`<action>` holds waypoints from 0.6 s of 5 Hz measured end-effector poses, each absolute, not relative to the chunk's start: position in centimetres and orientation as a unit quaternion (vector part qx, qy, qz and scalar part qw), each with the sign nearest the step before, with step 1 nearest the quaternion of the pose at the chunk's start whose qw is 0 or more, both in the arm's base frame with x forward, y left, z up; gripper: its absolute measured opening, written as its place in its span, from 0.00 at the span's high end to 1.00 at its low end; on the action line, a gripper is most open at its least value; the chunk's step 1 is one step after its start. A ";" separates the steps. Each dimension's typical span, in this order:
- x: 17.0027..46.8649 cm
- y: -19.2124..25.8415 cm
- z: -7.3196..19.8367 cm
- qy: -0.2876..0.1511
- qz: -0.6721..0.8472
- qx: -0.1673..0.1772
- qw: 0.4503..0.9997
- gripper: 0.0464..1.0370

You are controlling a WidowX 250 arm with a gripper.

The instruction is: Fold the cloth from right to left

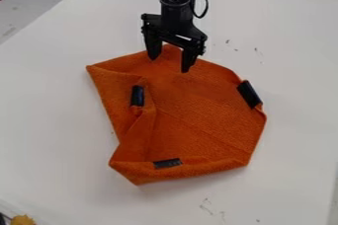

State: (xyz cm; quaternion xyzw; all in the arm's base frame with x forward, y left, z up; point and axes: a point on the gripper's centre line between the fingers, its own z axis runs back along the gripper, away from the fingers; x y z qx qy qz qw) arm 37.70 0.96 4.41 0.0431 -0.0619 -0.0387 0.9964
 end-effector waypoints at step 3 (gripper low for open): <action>38.5 -1.6 2.8 -0.057 -0.042 0.030 0.997 0.04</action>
